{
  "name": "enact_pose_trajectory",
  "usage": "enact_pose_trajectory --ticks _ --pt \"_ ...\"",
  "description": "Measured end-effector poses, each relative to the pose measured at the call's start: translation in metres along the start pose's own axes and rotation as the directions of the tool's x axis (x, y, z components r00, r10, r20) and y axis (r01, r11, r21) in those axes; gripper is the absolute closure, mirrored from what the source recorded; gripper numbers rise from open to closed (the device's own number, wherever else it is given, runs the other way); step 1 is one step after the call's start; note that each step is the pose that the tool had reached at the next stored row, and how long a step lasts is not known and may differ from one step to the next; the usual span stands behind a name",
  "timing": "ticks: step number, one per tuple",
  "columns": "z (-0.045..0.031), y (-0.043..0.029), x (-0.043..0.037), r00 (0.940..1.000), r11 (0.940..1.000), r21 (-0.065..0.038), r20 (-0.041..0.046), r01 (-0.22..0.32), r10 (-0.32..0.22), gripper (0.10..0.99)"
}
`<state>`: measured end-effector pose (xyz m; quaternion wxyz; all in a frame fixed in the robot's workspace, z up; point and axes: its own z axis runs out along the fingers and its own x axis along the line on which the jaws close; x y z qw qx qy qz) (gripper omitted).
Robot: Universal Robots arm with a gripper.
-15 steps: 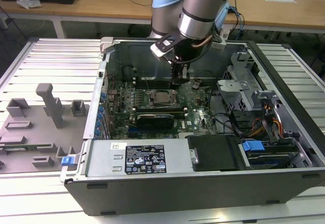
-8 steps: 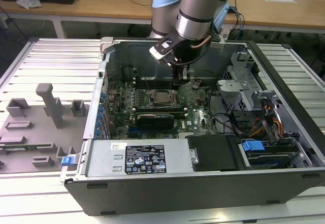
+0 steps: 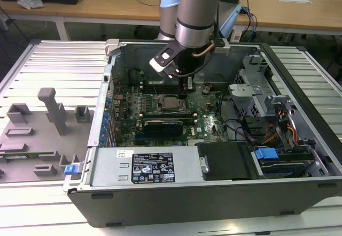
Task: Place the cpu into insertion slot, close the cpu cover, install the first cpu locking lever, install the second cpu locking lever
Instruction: 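Close the cpu cover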
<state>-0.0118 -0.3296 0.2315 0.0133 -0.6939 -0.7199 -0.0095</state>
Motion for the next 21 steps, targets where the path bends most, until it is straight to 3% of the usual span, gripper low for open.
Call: enact_pose_trajectory --ticks 4,9,12,15,19,21 --pt "0.0017 -0.0106 0.0003 1.0000 1.0000 -0.002 0.0002 0.000 0.000 0.980" --pt "0.0018 -0.0107 0.0004 1.0000 1.0000 -0.002 0.0001 0.003 -0.003 0.980" --pt "0.0017 -0.0108 0.0003 0.9980 0.9980 0.000 0.0020 0.064 -0.064 0.980" --pt "0.0018 -0.0107 0.0004 0.9900 0.9900 0.002 0.0034 0.141 -0.141 0.980" --pt "0.0018 -0.0107 0.0004 0.9751 0.9751 0.005 0.0048 0.222 -0.222 0.980" --pt "0.0017 -0.0107 0.0003 0.9580 0.9580 0.008 0.0061 0.287 -0.287 0.980"
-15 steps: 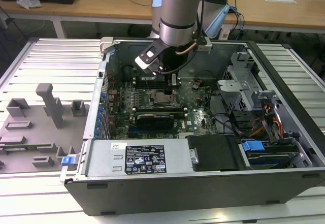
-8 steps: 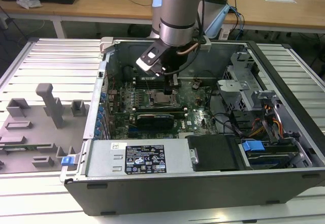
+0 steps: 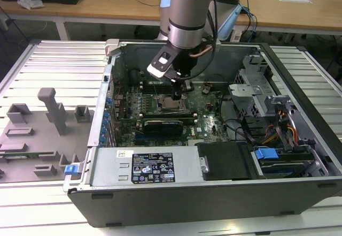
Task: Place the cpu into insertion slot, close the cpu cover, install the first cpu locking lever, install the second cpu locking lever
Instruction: 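Close the cpu cover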
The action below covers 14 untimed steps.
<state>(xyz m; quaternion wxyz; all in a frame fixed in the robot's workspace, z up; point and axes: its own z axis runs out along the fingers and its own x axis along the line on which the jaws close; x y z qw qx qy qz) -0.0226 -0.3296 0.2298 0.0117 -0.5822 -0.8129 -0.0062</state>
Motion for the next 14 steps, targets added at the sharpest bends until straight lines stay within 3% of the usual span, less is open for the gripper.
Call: enact_pose_trajectory --ticks 3,4,8,10,14 --pt "0.0000 0.0000 0.0000 0.9946 0.9946 0.004 0.0036 0.104 -0.104 0.980" --pt "0.0000 0.0001 0.0000 0.9895 0.9895 0.006 0.0051 0.145 -0.145 0.980" --pt "0.0000 0.0000 0.0000 0.9756 0.9756 0.009 0.0076 0.219 -0.219 0.980" --pt "0.0000 0.0000 0.0000 0.9660 0.9660 0.011 0.0086 0.258 -0.258 0.980" --pt "0.0001 0.0000 0.0000 0.9401 0.9401 0.016 0.0111 0.340 -0.341 0.980"
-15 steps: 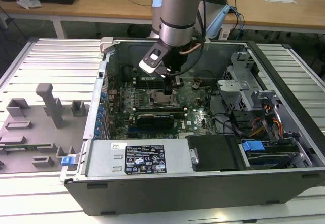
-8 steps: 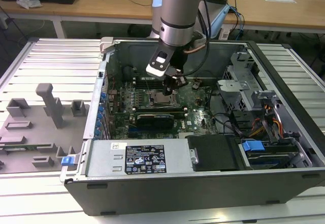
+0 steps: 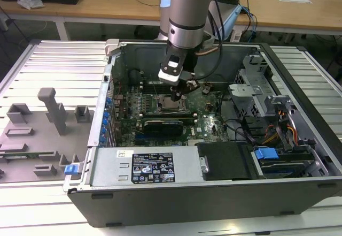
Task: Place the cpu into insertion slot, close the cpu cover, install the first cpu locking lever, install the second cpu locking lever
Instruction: 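Close the cpu cover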
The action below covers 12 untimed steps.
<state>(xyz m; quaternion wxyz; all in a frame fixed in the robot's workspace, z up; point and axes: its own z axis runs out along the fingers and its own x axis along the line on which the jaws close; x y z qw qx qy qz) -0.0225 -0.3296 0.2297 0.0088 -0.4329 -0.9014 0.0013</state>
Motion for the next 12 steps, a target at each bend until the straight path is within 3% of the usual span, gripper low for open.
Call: enact_pose_trajectory --ticks 5,10,12 --pt "0.0003 0.0000 0.0000 0.9935 0.9935 0.002 0.0015 0.113 -0.113 0.980" --pt "0.0006 0.0000 0.0000 0.9745 0.9745 0.005 0.0028 0.225 -0.225 0.980" --pt "0.0007 0.0000 0.0000 0.9633 0.9633 0.006 0.0034 0.268 -0.268 0.980"
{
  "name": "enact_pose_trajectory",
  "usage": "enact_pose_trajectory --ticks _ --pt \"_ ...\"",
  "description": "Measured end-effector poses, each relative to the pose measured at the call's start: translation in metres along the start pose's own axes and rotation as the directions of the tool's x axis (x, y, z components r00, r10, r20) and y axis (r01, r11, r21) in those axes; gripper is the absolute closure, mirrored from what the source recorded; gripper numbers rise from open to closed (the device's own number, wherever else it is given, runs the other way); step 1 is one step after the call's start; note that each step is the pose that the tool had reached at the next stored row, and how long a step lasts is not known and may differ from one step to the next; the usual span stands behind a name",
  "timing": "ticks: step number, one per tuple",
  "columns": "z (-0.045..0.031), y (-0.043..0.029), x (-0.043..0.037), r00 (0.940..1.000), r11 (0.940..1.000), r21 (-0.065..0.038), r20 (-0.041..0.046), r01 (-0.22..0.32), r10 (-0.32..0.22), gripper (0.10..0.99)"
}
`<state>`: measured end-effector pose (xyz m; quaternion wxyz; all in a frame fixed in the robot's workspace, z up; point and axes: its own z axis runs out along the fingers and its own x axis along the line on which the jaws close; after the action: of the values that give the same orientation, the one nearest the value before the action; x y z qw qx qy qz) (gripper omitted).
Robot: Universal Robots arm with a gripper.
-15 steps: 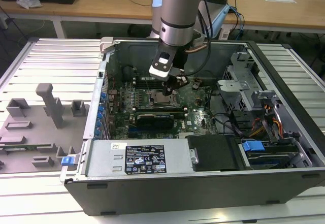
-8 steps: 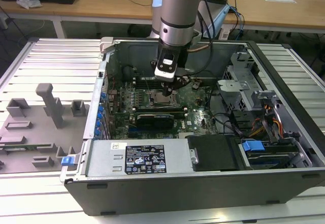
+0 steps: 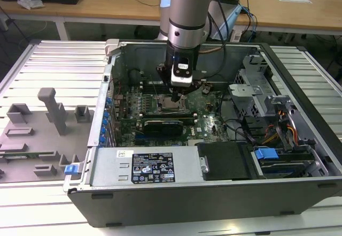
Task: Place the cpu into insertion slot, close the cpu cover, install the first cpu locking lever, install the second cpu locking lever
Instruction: 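Close the cpu cover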
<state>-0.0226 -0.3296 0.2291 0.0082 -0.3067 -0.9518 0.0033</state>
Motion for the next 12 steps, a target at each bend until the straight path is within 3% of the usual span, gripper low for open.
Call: enact_pose_trajectory --ticks 4,7,10,12 --pt "0.0002 0.0000 0.0000 0.9967 0.9967 0.002 0.0012 0.081 -0.081 0.980" --pt "0.0004 0.0000 0.0000 0.9874 0.9874 0.003 0.0021 0.158 -0.158 0.980" --pt "0.0014 0.0000 0.0000 0.9733 0.9733 0.004 0.0028 0.230 -0.230 0.980" --pt "0.0028 0.0000 0.0000 0.9556 0.9556 0.005 0.0043 0.295 -0.295 0.980"
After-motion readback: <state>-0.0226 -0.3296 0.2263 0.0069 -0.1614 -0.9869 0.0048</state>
